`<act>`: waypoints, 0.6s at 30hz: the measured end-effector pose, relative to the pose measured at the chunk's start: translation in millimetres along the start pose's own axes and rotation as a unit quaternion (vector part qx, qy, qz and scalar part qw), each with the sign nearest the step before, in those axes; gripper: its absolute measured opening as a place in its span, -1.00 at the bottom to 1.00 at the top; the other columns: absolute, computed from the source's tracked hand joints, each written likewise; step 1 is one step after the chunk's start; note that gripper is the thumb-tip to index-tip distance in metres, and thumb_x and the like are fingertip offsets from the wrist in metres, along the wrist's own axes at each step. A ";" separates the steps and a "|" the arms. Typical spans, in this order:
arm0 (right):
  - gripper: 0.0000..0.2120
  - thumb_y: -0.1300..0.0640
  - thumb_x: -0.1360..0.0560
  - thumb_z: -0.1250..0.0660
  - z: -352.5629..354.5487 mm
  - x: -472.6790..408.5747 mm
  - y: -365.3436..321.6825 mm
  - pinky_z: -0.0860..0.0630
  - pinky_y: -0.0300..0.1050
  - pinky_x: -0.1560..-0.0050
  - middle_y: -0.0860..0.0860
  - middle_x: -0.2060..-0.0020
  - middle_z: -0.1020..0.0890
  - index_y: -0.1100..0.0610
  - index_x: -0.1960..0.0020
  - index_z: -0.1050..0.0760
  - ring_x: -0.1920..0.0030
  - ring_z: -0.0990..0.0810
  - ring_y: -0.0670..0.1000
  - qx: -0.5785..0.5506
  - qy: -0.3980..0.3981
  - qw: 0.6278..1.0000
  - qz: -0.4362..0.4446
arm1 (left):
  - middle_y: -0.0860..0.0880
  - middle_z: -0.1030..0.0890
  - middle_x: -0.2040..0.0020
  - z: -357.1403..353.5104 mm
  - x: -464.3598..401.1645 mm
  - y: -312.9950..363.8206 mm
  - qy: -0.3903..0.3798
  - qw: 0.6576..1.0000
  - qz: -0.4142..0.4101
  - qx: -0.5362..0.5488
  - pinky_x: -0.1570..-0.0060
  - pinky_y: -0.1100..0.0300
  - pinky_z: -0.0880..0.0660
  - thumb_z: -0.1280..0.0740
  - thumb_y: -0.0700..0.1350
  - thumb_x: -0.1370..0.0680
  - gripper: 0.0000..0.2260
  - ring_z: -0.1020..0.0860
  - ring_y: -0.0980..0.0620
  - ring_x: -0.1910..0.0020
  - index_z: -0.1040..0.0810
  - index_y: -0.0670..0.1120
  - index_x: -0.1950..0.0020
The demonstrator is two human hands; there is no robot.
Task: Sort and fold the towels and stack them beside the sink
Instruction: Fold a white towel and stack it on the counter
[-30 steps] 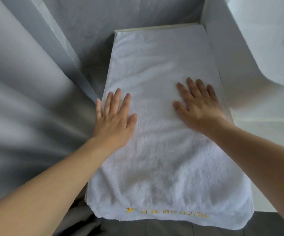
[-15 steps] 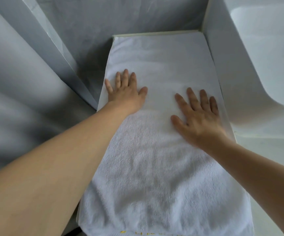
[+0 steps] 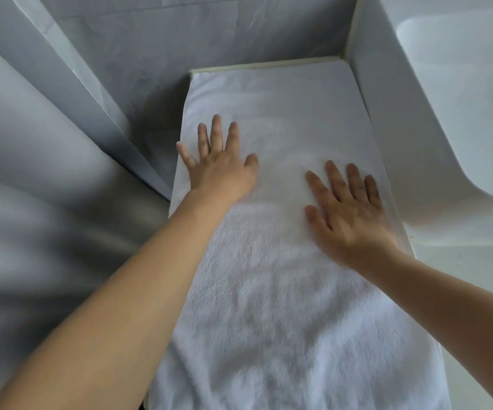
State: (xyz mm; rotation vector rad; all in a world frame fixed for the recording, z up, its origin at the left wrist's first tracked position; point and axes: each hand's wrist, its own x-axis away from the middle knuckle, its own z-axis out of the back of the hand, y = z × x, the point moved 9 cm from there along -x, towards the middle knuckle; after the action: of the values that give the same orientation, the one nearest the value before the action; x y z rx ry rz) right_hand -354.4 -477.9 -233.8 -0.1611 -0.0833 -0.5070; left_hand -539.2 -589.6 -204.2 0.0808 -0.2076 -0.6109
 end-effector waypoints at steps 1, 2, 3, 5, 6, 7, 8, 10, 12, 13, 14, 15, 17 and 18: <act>-0.37 -0.24 -0.54 0.24 -0.7 0.4 0.1 0.26 0.13 -0.53 0.00 -0.60 0.14 -0.15 -0.59 0.17 -0.57 0.21 0.13 0.002 -0.003 1.000 -0.001 | 0.01 0.29 -0.61 4.5 27.4 0.3 0.021 1.000 -0.015 -0.005 -0.41 -0.34 0.36 0.07 0.21 -0.64 -0.41 0.32 -0.07 -0.57 0.17 0.09 -0.62; -0.37 -0.24 -0.54 0.24 -1.4 0.4 -0.3 0.25 0.14 -0.53 0.00 -0.60 0.14 -0.15 -0.59 0.17 -0.57 0.21 0.14 0.005 -0.006 1.000 0.000 | 0.02 0.30 -0.61 4.9 55.7 -4.3 0.033 0.999 -0.024 -0.010 -0.39 -0.34 0.37 0.09 0.23 -0.64 -0.41 0.34 -0.06 -0.57 0.19 0.11 -0.62; -0.37 -0.24 -0.55 0.23 -1.8 0.2 -0.8 0.25 0.14 -0.53 0.01 -0.60 0.14 -0.14 -0.59 0.17 -0.57 0.21 0.14 0.008 -0.008 1.000 0.001 | 0.04 0.31 -0.61 -0.5 82.2 -14.0 0.027 0.999 -0.023 -0.018 -0.39 -0.34 0.38 0.13 0.26 -0.63 -0.41 0.36 -0.05 -0.56 0.22 0.13 -0.61; -0.37 -0.24 -0.55 0.23 -1.0 0.3 -1.6 0.24 0.15 -0.53 0.01 -0.60 0.14 -0.14 -0.60 0.16 -0.57 0.21 0.15 0.005 -0.013 1.000 0.004 | 0.06 0.35 -0.60 -25.8 120.6 -39.6 -0.024 0.999 -0.006 -0.035 -0.42 -0.38 0.33 0.22 0.32 -0.58 -0.39 0.40 -0.03 -0.55 0.31 0.17 -0.58; -0.36 -0.24 -0.54 0.24 0.5 0.9 -2.2 0.24 0.16 -0.53 0.02 -0.60 0.14 -0.13 -0.60 0.16 -0.57 0.21 0.15 0.002 -0.016 1.000 0.005 | 0.07 0.35 -0.59 -38.4 130.8 -49.8 -0.040 0.998 -0.005 -0.040 -0.45 -0.38 0.28 0.26 0.34 -0.56 -0.38 0.40 -0.02 -0.55 0.33 0.17 -0.57; -0.36 -0.24 -0.54 0.25 1.6 2.1 -3.2 0.24 0.16 -0.53 0.02 -0.60 0.14 -0.13 -0.60 0.15 -0.57 0.21 0.15 -0.002 -0.018 1.000 0.007 | 0.07 0.34 -0.60 -46.2 136.2 -56.1 -0.040 0.998 -0.010 -0.041 -0.47 -0.36 0.23 0.28 0.35 -0.54 -0.36 0.38 -0.01 -0.55 0.33 0.18 -0.58; -0.35 -0.24 -0.53 0.26 2.2 3.2 -3.7 0.24 0.16 -0.53 0.02 -0.60 0.14 -0.12 -0.60 0.15 -0.57 0.21 0.15 -0.006 -0.020 1.000 0.008 | 0.08 0.32 -0.61 -49.9 137.4 -59.1 -0.032 0.999 -0.013 -0.040 -0.49 -0.33 0.22 0.28 0.35 -0.53 -0.35 0.36 0.00 -0.56 0.31 0.17 -0.59; -0.35 -0.24 -0.53 0.26 3.1 3.5 -2.2 0.24 0.15 -0.54 0.02 -0.60 0.15 -0.12 -0.60 0.15 -0.57 0.22 0.14 -0.009 -0.016 1.000 0.007 | 0.07 0.28 -0.61 -51.8 134.1 -58.5 -0.017 0.999 -0.020 -0.035 -0.50 -0.29 0.22 0.26 0.34 -0.52 -0.33 0.34 -0.01 -0.57 0.27 0.16 -0.60; -0.35 -0.23 -0.53 0.24 2.4 1.7 -2.8 0.24 0.15 -0.54 0.02 -0.60 0.13 -0.12 -0.60 0.13 -0.57 0.22 0.14 -0.013 -0.016 1.000 0.012 | 0.07 0.27 -0.62 -48.9 132.1 -57.1 -0.002 0.999 -0.020 -0.029 -0.51 -0.28 0.20 0.25 0.34 -0.52 -0.33 0.32 -0.01 -0.58 0.25 0.16 -0.61; -0.36 -0.23 -0.54 0.23 0.9 0.6 -3.4 0.25 0.14 -0.54 0.01 -0.60 0.13 -0.12 -0.60 0.13 -0.57 0.22 0.14 -0.018 -0.019 1.000 0.015 | 0.07 0.27 -0.62 -48.2 132.1 -58.4 0.001 0.999 -0.017 -0.028 -0.51 -0.27 0.19 0.26 0.34 -0.51 -0.33 0.32 0.00 -0.58 0.25 0.17 -0.60; -0.36 -0.23 -0.54 0.22 0.8 -0.4 -2.5 0.25 0.14 -0.54 0.01 -0.60 0.13 -0.12 -0.60 0.12 -0.57 0.22 0.12 -0.024 -0.018 0.999 0.015 | 0.08 0.28 -0.61 -48.4 132.0 -58.7 0.000 1.000 -0.014 -0.026 -0.52 -0.26 0.18 0.26 0.34 -0.51 -0.32 0.33 0.00 -0.57 0.26 0.17 -0.60; -0.36 -0.23 -0.54 0.21 1.9 -1.1 -0.1 0.26 0.12 -0.54 0.00 -0.60 0.13 -0.12 -0.60 0.10 -0.57 0.23 0.11 -0.032 -0.016 0.999 0.013 | 0.08 0.28 -0.61 -48.7 132.5 -57.5 -0.001 1.000 -0.013 -0.020 -0.52 -0.26 0.17 0.26 0.34 -0.51 -0.32 0.33 0.00 -0.57 0.26 0.17 -0.60; -0.35 -0.22 -0.54 0.20 6.2 -1.0 1.3 0.28 0.08 -0.54 0.00 -0.60 0.11 -0.09 -0.60 0.05 -0.58 0.21 0.06 -0.062 -0.017 0.998 0.009 | 0.08 0.28 -0.61 -46.0 133.8 -56.4 0.004 1.000 -0.010 -0.013 -0.52 -0.25 0.16 0.23 0.34 -0.53 -0.34 0.32 0.00 -0.58 0.25 0.17 -0.60; -0.35 -0.21 -0.54 0.19 9.1 2.8 -0.1 0.30 0.07 -0.53 0.01 -0.60 0.09 -0.06 -0.60 0.02 -0.58 0.19 0.05 -0.079 -0.015 0.997 0.002 | 0.08 0.27 -0.62 -45.3 133.3 -56.3 0.005 1.000 -0.011 -0.012 -0.52 -0.25 0.15 0.20 0.33 -0.55 -0.35 0.31 0.00 -0.58 0.24 0.17 -0.60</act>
State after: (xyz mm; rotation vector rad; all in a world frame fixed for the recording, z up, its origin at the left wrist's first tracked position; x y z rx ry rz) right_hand -352.4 -477.7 -224.5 -0.3228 -0.0718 -0.5065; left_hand -454.4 -711.8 -233.6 0.0625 -0.1898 -0.6341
